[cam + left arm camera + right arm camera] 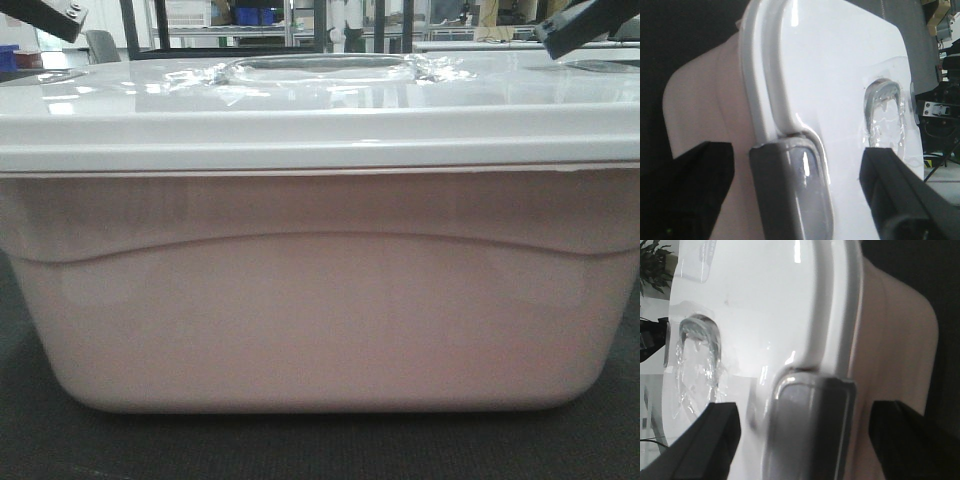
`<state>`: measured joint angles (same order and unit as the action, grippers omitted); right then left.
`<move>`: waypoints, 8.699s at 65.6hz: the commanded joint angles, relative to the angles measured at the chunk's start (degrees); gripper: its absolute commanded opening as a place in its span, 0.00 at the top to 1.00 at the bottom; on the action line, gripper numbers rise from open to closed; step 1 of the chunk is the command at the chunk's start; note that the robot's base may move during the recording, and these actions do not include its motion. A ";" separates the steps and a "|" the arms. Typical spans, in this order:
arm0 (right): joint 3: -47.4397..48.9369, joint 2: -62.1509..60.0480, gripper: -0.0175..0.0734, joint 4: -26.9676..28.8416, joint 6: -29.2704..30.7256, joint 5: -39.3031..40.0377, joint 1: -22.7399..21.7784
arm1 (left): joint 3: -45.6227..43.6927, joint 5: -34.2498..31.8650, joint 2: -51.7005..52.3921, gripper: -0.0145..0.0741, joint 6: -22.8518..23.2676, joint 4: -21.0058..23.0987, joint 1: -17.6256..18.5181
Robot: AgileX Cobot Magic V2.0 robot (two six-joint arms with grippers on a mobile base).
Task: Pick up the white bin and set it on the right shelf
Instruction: 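Close both grippers on the grey clips at the bin ends, then lift the pink bin off the mat with both grippers, then hold the bin raised with both grippers while the base turns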
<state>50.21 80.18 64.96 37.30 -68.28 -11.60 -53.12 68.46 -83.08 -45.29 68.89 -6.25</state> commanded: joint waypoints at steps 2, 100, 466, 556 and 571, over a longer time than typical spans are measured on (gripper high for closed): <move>1.40 -1.39 0.12 4.45 1.11 -5.34 -0.14 | -1.24 4.71 1.56 0.36 -0.56 4.32 0.34; 1.40 -1.39 0.12 4.58 1.26 -6.51 -0.14 | -1.24 -1.03 1.56 0.36 0.65 1.14 5.24; 1.40 -30.09 0.43 7.53 7.56 -5.73 -0.14 | -1.84 1.02 28.18 0.60 -3.20 5.06 4.28; 1.40 -30.04 0.43 7.53 7.56 -5.17 -0.14 | -1.84 1.28 28.18 0.60 -3.20 5.06 4.28; 1.40 -30.04 0.43 7.53 7.56 -5.17 -0.14 | -1.84 1.28 28.18 0.60 -3.20 5.06 4.28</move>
<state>49.93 51.00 63.62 44.12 -66.76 -12.26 -53.12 65.72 -56.17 -47.69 65.33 -3.06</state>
